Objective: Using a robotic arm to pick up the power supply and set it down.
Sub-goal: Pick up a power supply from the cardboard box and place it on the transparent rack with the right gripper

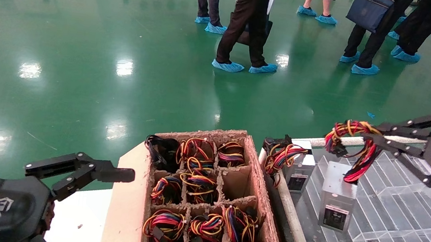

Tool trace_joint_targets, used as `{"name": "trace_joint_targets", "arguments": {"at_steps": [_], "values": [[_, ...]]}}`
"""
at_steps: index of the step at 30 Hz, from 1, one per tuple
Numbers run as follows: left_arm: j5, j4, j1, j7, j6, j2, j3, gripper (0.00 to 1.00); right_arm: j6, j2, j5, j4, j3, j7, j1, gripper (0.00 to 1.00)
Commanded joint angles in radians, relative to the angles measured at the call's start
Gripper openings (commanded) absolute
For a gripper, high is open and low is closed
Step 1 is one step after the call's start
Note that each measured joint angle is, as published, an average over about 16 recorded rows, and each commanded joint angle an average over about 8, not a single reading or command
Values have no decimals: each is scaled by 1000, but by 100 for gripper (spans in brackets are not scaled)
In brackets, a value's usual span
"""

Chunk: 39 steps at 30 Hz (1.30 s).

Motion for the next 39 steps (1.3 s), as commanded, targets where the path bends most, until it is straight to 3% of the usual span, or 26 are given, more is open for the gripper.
{"name": "trace_joint_targets", "arguments": {"at_steps": [1,20,39], "values": [[0,0,0,0,0,0,0,100,3,-6,-7,-8,-5,-13,-7,0],[0,0,0,0,0,0,0,100,11,-146,-82,-90,-79,-44,18,0],[0,0,0,0,0,0,0,100,13,-178,-75,-275,-80,-157,16,0]]}}
